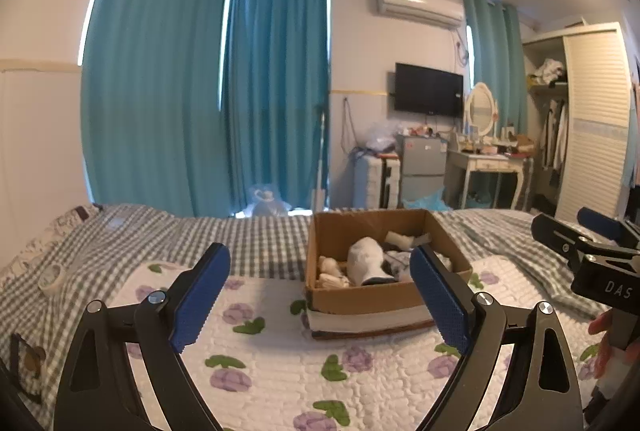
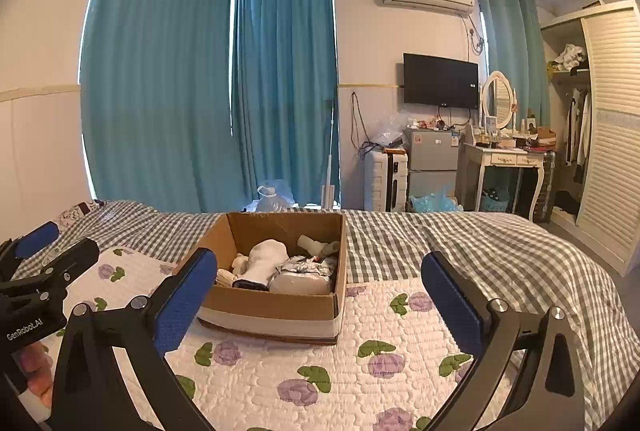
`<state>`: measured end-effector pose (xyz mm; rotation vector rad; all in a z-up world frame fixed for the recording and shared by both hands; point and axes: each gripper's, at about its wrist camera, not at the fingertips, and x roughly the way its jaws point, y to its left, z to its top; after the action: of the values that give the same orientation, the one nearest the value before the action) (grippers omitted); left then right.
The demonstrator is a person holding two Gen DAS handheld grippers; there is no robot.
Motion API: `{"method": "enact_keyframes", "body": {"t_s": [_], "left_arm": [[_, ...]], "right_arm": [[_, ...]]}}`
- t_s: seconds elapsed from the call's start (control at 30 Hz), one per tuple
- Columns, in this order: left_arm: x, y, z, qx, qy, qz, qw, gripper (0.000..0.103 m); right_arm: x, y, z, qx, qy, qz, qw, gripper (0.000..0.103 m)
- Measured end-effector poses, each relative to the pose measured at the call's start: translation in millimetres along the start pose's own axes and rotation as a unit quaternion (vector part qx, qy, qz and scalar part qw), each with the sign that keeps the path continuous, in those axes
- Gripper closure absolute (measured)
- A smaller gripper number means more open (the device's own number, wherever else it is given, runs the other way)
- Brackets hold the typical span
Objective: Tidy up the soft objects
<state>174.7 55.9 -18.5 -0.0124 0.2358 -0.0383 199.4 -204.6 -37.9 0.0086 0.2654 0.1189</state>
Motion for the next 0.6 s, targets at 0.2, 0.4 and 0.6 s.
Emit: {"method": "enact_keyframes", "body": {"t_s": [0.2,0.4,0.6], "left_arm": [[2.6,-0.1,-1.8,0.002,0.003,-0.002,1.0000,0.010],[2.5,1.2,-2.8,-0.002,0.007,-0.009,0.9999,0.010],[2.1,1.7,-3.1,-0.003,0.007,-0.015,0.9998,0.010]], "right_arm": [[0.1,-0.3,-1.0,0.001,0.002,0.001,1.000,0.000],[-0.1,0.0,-1.6,-0.001,0.004,0.001,1.000,0.000],[-0.6,-0.1,-3.2,-0.001,0.004,0.002,1.000,0.000]]}}
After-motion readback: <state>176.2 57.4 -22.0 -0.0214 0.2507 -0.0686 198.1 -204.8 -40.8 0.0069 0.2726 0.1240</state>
